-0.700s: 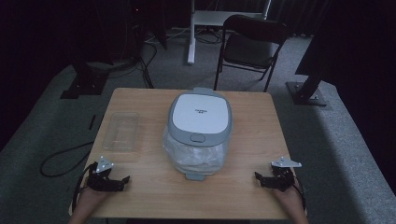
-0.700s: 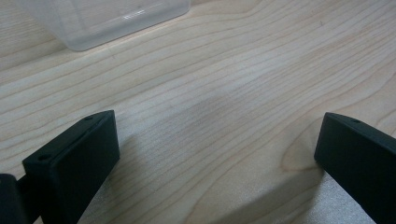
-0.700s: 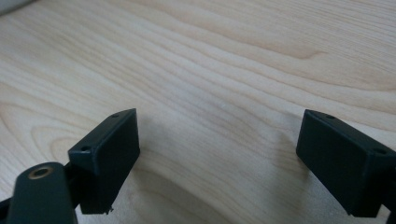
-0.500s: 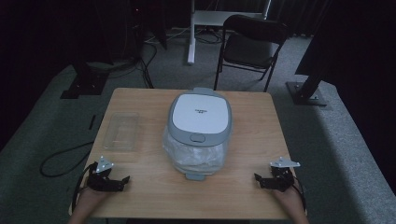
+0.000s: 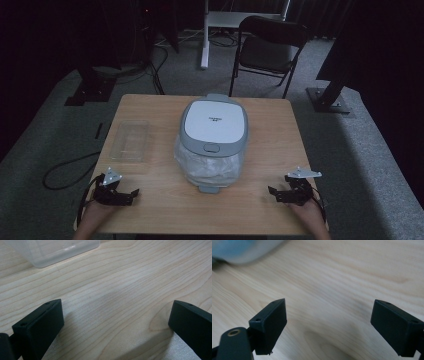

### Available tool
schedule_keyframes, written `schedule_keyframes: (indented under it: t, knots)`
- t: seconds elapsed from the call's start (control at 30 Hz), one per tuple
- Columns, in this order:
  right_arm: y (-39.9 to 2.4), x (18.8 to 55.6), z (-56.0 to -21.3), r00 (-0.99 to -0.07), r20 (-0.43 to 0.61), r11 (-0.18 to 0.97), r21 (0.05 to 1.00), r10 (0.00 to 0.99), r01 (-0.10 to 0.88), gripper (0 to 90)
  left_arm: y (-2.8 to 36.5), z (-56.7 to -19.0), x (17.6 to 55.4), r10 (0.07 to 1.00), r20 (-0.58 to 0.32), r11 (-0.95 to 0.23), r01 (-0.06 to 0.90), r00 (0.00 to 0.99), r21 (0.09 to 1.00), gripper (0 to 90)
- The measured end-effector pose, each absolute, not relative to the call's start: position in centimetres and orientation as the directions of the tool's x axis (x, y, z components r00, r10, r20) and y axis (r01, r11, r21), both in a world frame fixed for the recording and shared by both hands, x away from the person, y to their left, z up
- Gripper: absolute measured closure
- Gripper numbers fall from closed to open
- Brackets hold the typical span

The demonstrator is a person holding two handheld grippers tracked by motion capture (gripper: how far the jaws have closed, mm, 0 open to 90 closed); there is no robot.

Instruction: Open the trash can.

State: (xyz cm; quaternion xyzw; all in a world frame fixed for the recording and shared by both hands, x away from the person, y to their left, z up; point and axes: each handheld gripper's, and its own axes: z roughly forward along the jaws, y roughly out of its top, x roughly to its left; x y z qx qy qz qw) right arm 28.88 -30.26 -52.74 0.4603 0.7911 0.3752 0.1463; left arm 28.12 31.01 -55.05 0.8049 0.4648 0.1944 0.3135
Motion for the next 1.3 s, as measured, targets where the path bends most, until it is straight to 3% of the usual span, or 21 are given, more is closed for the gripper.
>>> schedule_keyframes:
  t: [0.13, 0.97, 1.03, 1.3]
  knots:
    - [-29.9, 28.7, -51.2, -0.553, 0.145, 0.264, 0.762, 0.821, 0.591, 12.8, 31.0, -55.0, 28.1, 0.870, 0.021, -0.371, 0.626, 0.492, 0.685, 0.7]
    - [-26.5, 26.5, -41.9, -0.660, 0.093, 0.227, 0.896, 0.746, 0.383, 15.5, 31.0, -55.1, 28.1, 0.869, 0.021, -0.372, 0.625, 0.494, 0.686, 0.7]
    - [-26.4, 26.3, -41.1, -0.666, 0.087, 0.213, 0.909, 0.741, 0.357, 20.9, 31.0, -55.1, 28.1, 0.869, 0.022, -0.373, 0.625, 0.494, 0.686, 0.7]
    - [-24.9, 25.5, -38.3, -0.715, 0.067, 0.199, 0.939, 0.696, 0.281, 22.7, 31.0, -55.1, 28.1, 0.870, 0.020, -0.370, 0.625, 0.493, 0.687, 0.7]
